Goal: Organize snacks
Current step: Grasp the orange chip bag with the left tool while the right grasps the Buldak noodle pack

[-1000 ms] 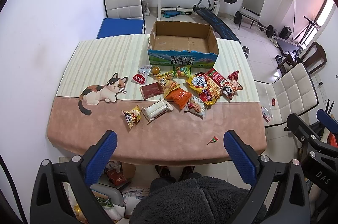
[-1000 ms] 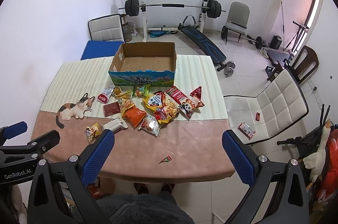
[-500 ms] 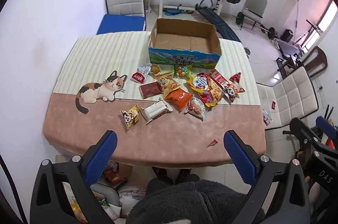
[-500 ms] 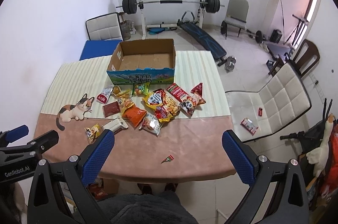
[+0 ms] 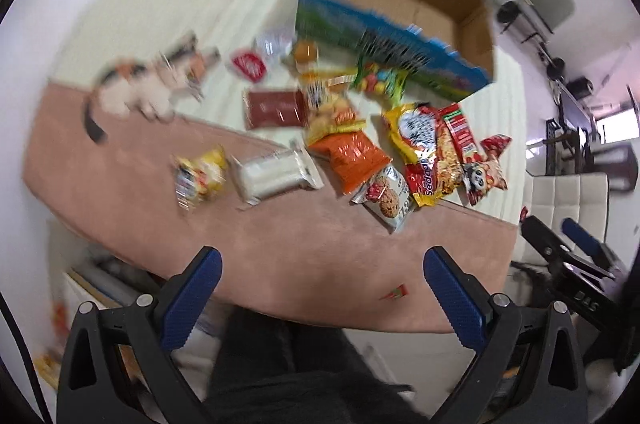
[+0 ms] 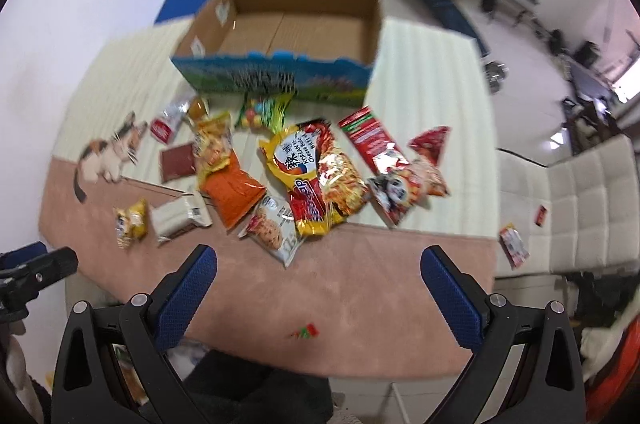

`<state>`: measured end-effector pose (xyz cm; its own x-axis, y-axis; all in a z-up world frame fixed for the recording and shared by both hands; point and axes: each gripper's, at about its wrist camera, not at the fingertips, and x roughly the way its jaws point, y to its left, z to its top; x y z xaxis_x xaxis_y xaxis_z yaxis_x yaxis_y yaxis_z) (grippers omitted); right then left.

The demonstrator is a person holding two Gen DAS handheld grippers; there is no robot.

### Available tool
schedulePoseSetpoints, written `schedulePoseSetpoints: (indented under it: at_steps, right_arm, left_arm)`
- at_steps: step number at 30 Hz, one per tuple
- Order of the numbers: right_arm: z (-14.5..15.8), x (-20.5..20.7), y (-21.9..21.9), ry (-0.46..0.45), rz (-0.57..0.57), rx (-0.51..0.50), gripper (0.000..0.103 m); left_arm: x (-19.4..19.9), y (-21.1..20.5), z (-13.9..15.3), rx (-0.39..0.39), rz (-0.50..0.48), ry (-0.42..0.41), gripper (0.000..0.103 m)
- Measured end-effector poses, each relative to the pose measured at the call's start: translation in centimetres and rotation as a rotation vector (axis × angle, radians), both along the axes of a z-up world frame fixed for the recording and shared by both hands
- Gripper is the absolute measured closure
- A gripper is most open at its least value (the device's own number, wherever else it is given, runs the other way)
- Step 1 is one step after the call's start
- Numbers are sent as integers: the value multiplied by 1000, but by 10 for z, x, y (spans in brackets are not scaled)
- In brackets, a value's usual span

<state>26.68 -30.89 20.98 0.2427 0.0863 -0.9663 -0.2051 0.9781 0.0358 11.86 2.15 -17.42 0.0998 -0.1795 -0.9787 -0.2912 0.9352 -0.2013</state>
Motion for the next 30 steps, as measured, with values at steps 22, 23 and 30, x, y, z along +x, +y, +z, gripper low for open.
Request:
schedulePoseSetpoints:
  at_steps: [22, 23, 30]
  right_arm:
    - [-253, 164, 38, 358, 284, -35, 0]
    - [-258, 165, 39, 367, 276, -31, 0]
    - [-295, 155, 7, 481, 28, 122, 9]
  left_arm:
    - [117, -32, -222, -214, 313, 338, 34]
    - [118, -37, -219, -183, 281, 335, 35]
    - [116, -81, -202, 114, -58, 282, 42]
